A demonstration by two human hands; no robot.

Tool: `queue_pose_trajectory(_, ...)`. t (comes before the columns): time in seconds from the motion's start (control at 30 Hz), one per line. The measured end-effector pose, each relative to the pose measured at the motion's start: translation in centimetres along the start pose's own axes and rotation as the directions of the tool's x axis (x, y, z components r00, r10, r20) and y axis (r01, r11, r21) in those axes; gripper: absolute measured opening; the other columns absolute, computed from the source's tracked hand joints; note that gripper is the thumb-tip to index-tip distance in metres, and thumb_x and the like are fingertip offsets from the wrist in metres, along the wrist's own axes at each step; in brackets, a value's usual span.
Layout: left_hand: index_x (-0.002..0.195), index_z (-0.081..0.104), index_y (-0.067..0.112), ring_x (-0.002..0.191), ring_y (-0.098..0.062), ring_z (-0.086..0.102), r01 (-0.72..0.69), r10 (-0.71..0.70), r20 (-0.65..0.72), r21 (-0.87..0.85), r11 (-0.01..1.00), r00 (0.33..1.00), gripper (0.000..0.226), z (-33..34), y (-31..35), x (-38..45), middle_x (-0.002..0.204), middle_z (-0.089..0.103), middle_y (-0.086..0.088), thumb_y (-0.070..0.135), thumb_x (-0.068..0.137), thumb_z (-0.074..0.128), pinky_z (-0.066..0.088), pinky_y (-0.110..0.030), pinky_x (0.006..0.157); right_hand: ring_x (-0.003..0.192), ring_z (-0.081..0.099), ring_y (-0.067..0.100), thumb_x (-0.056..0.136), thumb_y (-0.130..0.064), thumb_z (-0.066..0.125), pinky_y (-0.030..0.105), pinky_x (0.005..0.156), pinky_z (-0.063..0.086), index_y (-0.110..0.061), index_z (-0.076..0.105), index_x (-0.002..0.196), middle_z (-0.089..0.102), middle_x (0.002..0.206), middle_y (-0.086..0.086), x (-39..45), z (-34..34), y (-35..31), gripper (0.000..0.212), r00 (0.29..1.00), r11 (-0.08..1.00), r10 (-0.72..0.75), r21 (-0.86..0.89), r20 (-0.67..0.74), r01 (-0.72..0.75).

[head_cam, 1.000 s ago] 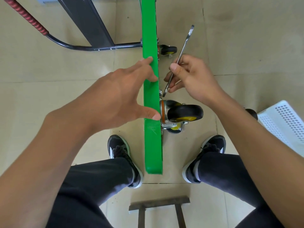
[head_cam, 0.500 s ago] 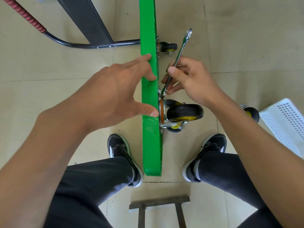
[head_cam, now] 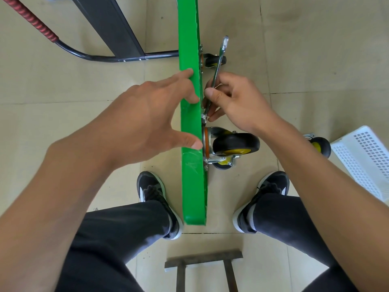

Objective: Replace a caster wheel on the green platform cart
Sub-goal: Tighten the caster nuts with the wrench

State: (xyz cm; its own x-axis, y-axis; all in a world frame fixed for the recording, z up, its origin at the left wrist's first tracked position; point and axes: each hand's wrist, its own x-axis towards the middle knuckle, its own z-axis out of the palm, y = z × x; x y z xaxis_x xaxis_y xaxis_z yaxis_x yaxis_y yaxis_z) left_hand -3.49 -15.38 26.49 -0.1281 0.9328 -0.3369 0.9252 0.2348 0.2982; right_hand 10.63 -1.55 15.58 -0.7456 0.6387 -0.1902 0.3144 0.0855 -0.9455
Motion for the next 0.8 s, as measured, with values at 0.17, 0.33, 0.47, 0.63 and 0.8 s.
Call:
queue_pose_trajectory(0.17,0.126,0.049,0.036,0.134,-0.024,0.047,-0.008,0.009,-0.009,0.017,1.000,1.000,0.075,0.0,0.0,0.0,0.163,0.015,0.022,0.068,0.062,0.071,0.038,-0.035,0.099,0.069,0.072,0.036,0.102,-0.014,0.055,0.048,0.066,0.062,0.006,0.057,0.107,0.070,0.087,0.025,1.0,0.0,0.0,0.020,0.999,0.999,0.028,-0.021,0.022,-0.027)
queue_pose_trajectory(0.33,0.126,0.048,0.036,0.134,-0.026,0.047,-0.001,0.002,-0.005,0.033,0.999,1.000,0.075,-0.1,0.1,0.0,0.163,0.014,0.022,0.068,0.061,0.070,0.038,-0.037,0.100,0.059,0.067,0.026,0.103,-0.017,0.055,0.037,0.059,0.060,-0.001,0.060,0.097,0.066,0.083,0.026,1.9,0.7,1.3,0.018,0.964,0.959,0.265,0.102,0.020,-0.265)
queue_pose_trajectory(0.47,0.126,0.049,0.036,0.133,-0.026,0.048,0.003,-0.003,0.000,0.031,1.000,1.000,0.075,-0.1,0.1,0.0,0.162,0.014,0.023,0.069,0.062,0.070,0.038,-0.035,0.098,0.054,0.065,0.021,0.102,-0.015,0.057,0.027,0.054,0.056,-0.002,0.058,0.092,0.062,0.078,0.022,2.3,0.6,2.1,0.016,0.913,0.864,0.404,0.304,0.056,-0.401)
queue_pose_trajectory(0.63,0.126,0.050,0.034,0.131,-0.028,0.050,-0.006,0.006,-0.008,0.031,1.000,1.000,0.078,-0.2,0.0,0.0,0.163,0.016,0.021,0.070,0.059,0.068,0.039,-0.037,0.097,0.050,0.068,0.015,0.104,-0.012,0.053,0.023,0.052,0.058,-0.001,0.056,0.097,0.067,0.058,0.010,2.7,0.5,3.3,0.013,0.778,0.674,0.592,0.399,0.210,-0.621)
queue_pose_trajectory(0.8,0.125,0.050,0.033,0.128,-0.027,0.052,-0.015,0.016,-0.013,0.028,0.999,1.000,0.079,-0.1,0.1,0.0,0.163,0.017,0.020,0.071,0.058,0.063,0.040,-0.036,0.094,0.054,0.069,0.013,0.104,-0.015,0.050,0.019,0.055,0.058,-0.004,0.055,0.091,0.072,0.064,0.009,2.8,0.3,4.3,0.018,0.712,0.578,0.619,0.422,0.331,-0.698)
